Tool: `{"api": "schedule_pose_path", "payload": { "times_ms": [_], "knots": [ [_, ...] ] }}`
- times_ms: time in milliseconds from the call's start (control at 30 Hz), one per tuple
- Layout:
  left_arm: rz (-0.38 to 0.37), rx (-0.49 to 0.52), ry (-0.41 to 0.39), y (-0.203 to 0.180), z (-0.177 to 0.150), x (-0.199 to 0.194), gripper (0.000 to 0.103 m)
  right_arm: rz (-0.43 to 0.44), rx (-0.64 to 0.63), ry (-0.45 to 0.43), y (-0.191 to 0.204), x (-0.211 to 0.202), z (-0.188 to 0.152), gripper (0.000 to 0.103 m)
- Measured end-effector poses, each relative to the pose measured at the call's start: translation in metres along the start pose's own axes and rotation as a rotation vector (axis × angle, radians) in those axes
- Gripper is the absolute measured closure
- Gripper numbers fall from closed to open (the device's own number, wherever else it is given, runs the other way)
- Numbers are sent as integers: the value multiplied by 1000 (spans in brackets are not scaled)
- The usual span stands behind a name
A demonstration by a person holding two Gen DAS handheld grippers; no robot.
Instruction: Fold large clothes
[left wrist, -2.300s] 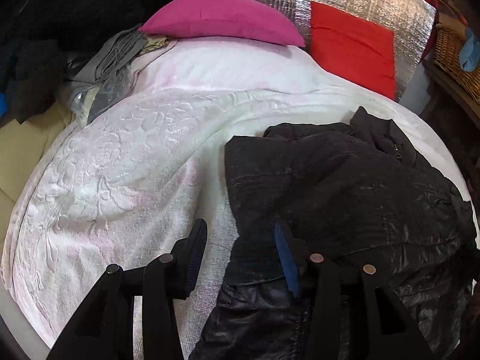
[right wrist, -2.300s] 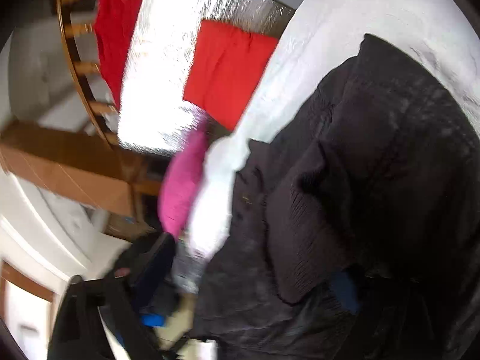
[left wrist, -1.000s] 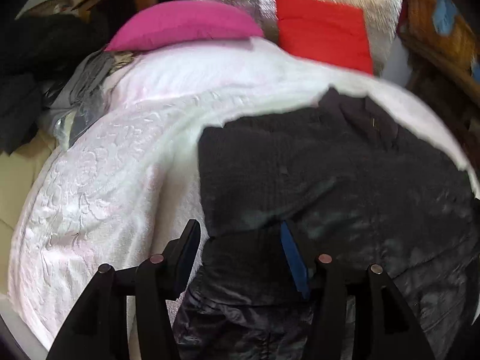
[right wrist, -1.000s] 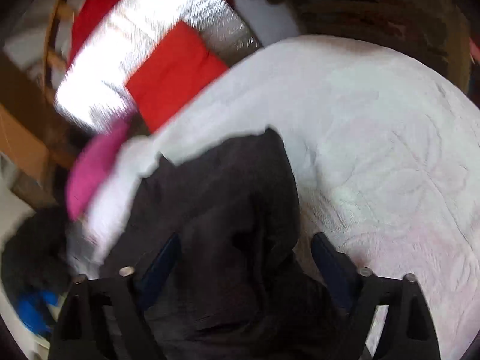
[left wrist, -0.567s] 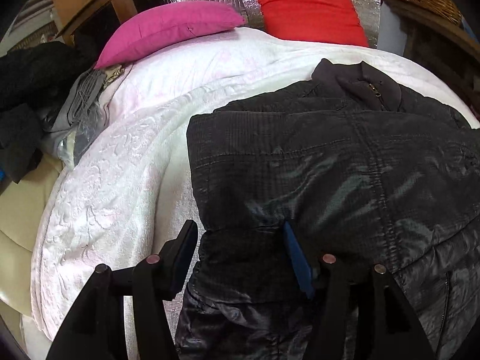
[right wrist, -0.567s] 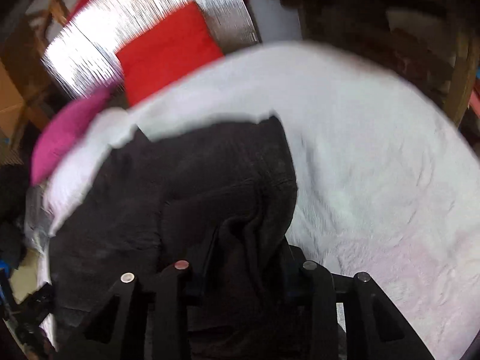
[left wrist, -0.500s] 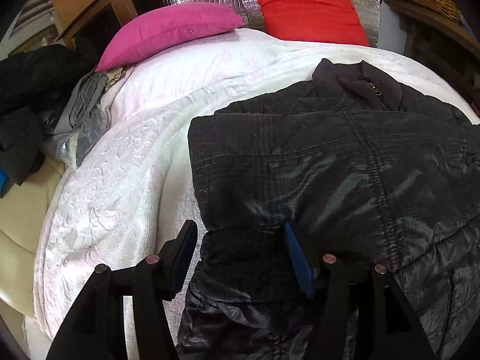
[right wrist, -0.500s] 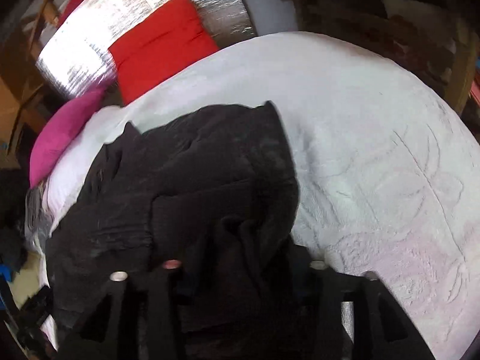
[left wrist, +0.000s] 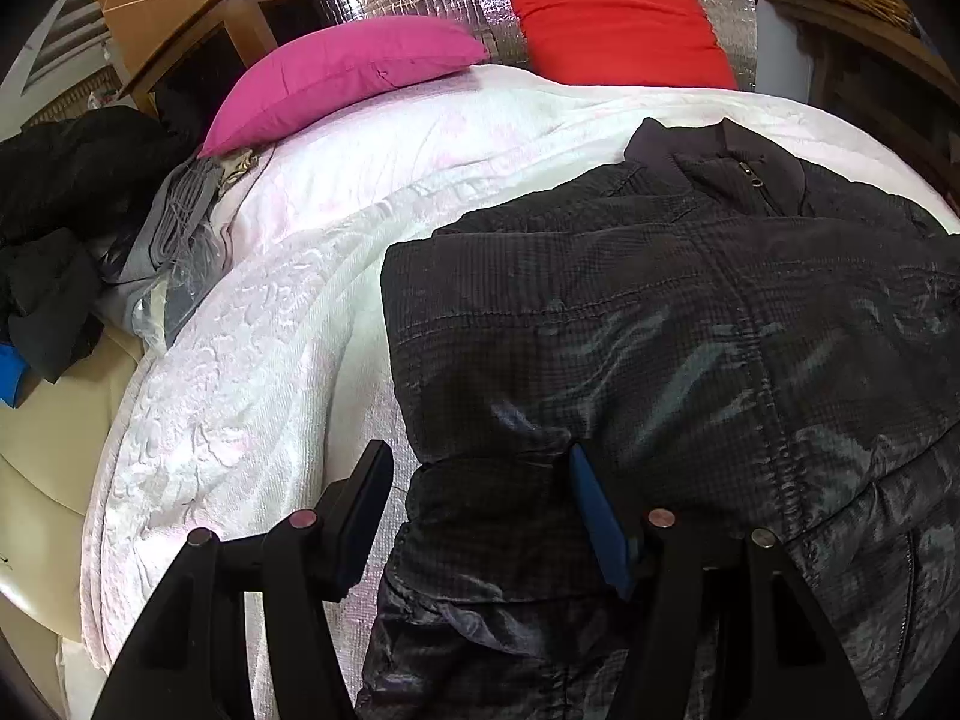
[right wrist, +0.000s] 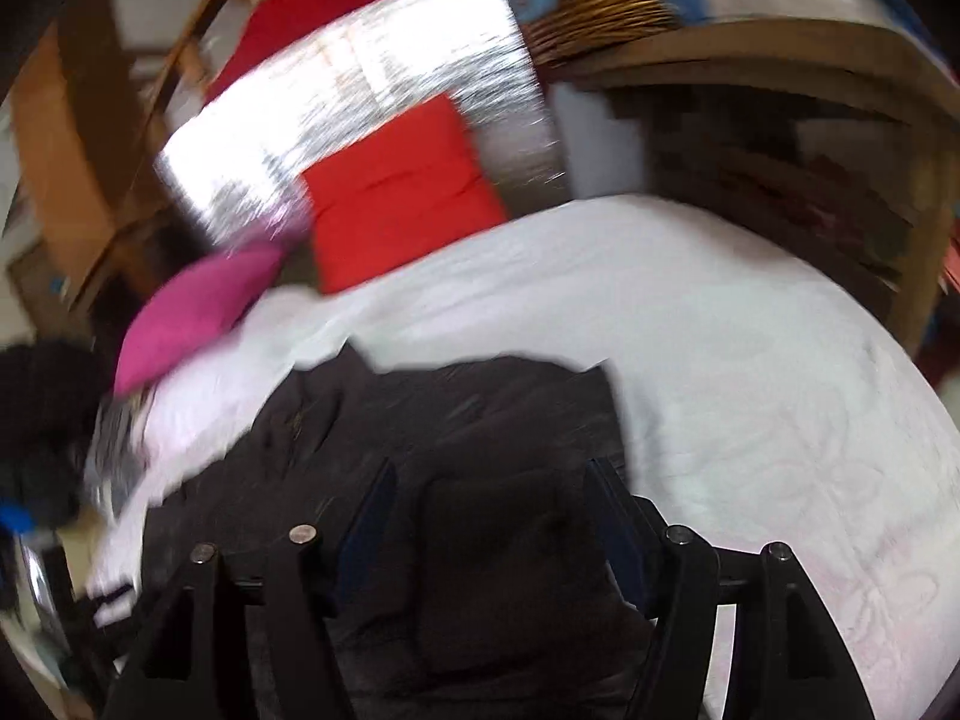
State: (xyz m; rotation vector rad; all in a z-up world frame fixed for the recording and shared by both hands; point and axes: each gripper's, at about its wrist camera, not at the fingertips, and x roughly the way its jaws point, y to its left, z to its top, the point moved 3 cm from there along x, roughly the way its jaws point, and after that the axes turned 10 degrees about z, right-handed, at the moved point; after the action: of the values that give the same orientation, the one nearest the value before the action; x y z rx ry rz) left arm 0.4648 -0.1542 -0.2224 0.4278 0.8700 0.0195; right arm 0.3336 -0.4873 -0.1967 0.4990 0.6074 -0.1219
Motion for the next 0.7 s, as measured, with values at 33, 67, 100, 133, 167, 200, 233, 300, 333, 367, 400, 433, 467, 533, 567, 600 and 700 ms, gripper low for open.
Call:
{"api": "schedule_pose_path", "payload": {
  "times_ms": [33,67,100,133,167,200,233,300,333,367,400,433,467,533,567,600,700],
  "knots": [
    [0,1,-1,0,0,0,41,-1,-12,23,2,5,-2,37],
    [-1,2,-1,0,0,0,40,-11,-25,59,8,17,-8,37],
    [-1,2,-2,0,-1,0,40,-30,-34,121,8,31,-14,37],
    [-1,3,-4,0,-1,0,39,-46,-34,160,2,33,-23,37],
    [0,4,-5,0,-1,0,38,-70,-31,209,-3,44,-29,37],
    [2,5,-6,0,-1,0,38,-76,-25,233,-6,50,-31,36],
    [3,4,-6,1,-1,0,37,-68,-14,238,-10,52,-32,36],
    [-1,1,-5,2,0,0,37,-47,19,224,-13,44,-28,37],
    [-8,-8,-4,5,1,0,37,-31,33,203,-13,39,-25,37],
    [-22,-27,-4,9,2,-2,37,0,43,167,-12,33,-20,37],
    [-39,-47,-9,13,4,-3,37,25,46,140,-10,29,-18,36],
    [-58,-79,-22,19,7,-6,37,42,47,110,-10,25,-15,37],
    [-61,-107,-33,26,10,-8,37,51,49,77,-10,22,-11,37],
    [-42,-146,-37,35,13,-6,33,59,58,59,-12,24,-8,36],
    [-31,-155,-26,37,14,-1,31,52,70,72,-15,31,-8,37],
    [-23,-159,-7,38,13,4,31,36,84,96,-18,39,-8,37],
    [-30,-146,76,34,9,28,31,9,142,177,-31,62,-17,38]
  ]
}}
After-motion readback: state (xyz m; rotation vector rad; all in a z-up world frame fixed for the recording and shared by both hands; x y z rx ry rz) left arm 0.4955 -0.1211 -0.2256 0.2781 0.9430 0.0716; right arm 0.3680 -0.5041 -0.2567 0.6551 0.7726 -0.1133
